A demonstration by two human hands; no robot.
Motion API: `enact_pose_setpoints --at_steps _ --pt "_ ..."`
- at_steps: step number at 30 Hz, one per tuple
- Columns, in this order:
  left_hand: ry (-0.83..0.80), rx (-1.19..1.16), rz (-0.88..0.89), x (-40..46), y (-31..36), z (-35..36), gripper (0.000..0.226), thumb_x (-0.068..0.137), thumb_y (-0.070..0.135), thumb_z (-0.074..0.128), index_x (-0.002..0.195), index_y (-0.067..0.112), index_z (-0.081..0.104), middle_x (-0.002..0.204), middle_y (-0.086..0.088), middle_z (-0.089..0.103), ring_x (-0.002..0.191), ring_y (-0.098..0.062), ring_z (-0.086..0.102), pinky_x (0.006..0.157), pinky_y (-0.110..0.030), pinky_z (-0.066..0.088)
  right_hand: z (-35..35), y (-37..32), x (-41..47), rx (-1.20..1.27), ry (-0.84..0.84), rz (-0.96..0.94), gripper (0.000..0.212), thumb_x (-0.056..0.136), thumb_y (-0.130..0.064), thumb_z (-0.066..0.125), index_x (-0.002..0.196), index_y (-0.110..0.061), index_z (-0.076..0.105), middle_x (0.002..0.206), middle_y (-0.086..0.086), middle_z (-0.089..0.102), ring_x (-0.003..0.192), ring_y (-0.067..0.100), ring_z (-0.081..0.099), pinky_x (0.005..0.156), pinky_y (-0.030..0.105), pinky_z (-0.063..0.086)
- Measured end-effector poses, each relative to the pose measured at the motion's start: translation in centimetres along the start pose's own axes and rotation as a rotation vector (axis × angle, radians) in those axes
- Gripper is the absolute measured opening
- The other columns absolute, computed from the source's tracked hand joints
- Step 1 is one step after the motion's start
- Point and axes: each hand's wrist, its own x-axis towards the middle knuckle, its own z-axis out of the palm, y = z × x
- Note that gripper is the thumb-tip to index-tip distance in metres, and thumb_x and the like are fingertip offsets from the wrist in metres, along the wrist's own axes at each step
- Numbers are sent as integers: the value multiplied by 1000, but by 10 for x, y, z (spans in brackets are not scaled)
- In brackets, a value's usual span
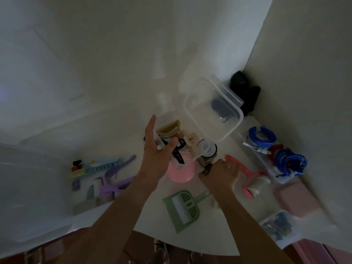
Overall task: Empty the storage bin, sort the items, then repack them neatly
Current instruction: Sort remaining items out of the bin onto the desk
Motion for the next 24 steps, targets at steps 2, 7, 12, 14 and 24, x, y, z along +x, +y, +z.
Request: enact_pose_setpoints --at_steps 2,7,12,14,24 --pt "-5 5 4 1 3 -3 76 91 18 69 141 58 29 148 -9 42 127 -23 55 98 -51 53 -28 6 -19 76 47 23 61 71 -57 62 112 -12 62 116 8 65 116 29 55 109 44 33" --pt "5 29 12 0 11 -16 75 90 21 69 136 65 30 140 -18 45 117 -38 60 93 -53 55 -133 28 -87 582 -21 -38 68 60 -62 79 115 -35 48 105 -11 58 94 12 61 81 39 54" --pt "-15 4 -2 -10 12 -29 74 88 25 70 137 64 30 141 -20 43 122 -44 55 97 -62 48 -203 -7 -109 1029 -233 -334 82 68 11 75 118 -47 48 96 -12 66 82 10 70 64 27 56" --pt "-20 4 -6 -15 10 -36 74 89 24 69 137 65 30 140 -19 46 121 -43 55 97 -62 48 -202 -30 -101 954 -255 -398 87 72 13 69 125 -50 44 99 -8 67 85 10 70 67 28 57" --pt "-49 22 102 -41 18 -76 65 98 11 56 152 30 25 124 46 48 118 3 56 98 -21 51 -157 -83 -85 576 -262 -557 58 79 -10 72 129 -31 53 105 -7 66 86 10 69 85 32 57"
